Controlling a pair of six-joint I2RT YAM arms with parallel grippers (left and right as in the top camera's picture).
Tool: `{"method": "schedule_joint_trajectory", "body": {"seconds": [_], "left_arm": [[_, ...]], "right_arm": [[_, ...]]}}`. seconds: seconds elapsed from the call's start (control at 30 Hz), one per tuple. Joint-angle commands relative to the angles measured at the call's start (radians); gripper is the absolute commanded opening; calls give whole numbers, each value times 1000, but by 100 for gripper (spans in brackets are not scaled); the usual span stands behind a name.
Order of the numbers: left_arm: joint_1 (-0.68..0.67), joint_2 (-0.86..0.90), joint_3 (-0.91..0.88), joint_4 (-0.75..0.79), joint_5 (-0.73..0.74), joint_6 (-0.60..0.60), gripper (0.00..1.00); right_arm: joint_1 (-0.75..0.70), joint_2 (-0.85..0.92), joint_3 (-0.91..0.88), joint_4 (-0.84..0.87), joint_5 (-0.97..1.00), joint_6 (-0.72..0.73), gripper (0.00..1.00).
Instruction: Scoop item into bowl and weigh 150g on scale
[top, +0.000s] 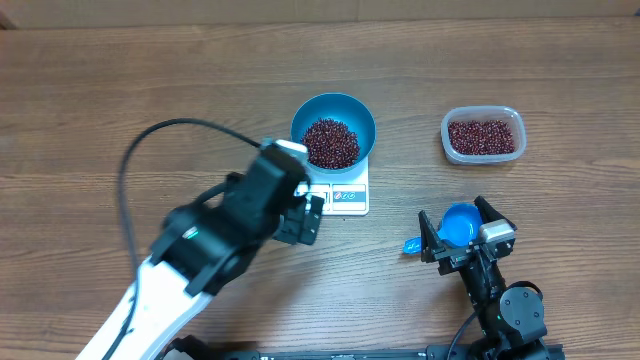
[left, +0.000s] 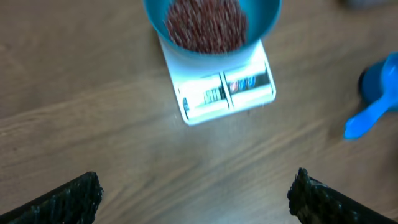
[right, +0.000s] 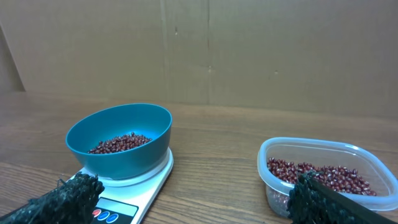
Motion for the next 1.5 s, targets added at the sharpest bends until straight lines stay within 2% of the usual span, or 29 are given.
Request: {"method": "schedule_joint_trajectory", "body": {"seconds": [0.0, 0.2, 0.33, 0.5, 0.7, 0.93, 1.07, 1.17, 1.27, 1.47], "left_arm": [[95, -151, -87, 108, 15, 0, 100], [298, -418, -413, 361, 169, 0, 100], [402, -613, -650, 468, 246, -20, 100], [492, -840, -872, 516, 253, -124, 100], [544, -1044, -1029, 536, 252, -128, 100], [603, -1175, -1157, 783, 228, -104, 100], [632, -1174, -1192, 916, 198, -104, 99], [652, -1174, -1229, 942, 199, -104, 100], [653, -1174, -1233, 951, 200, -44, 100], [653, -1174, -1233, 952, 199, 2, 99]], "right_arm": [[-7, -7, -11, 3, 10, 2, 100], [-7, -7, -11, 3, 10, 2, 100], [-7, -7, -11, 3, 10, 2, 100], [-7, -7, -11, 3, 10, 2, 100], [-7, -7, -11, 3, 10, 2, 100], [-7, -7, -11, 3, 10, 2, 100], [-7, -7, -11, 3, 10, 2, 100], [-7, -7, -11, 3, 10, 2, 100], [-7, -7, -11, 3, 10, 2, 100], [-7, -7, -11, 3, 10, 2, 100]]}}
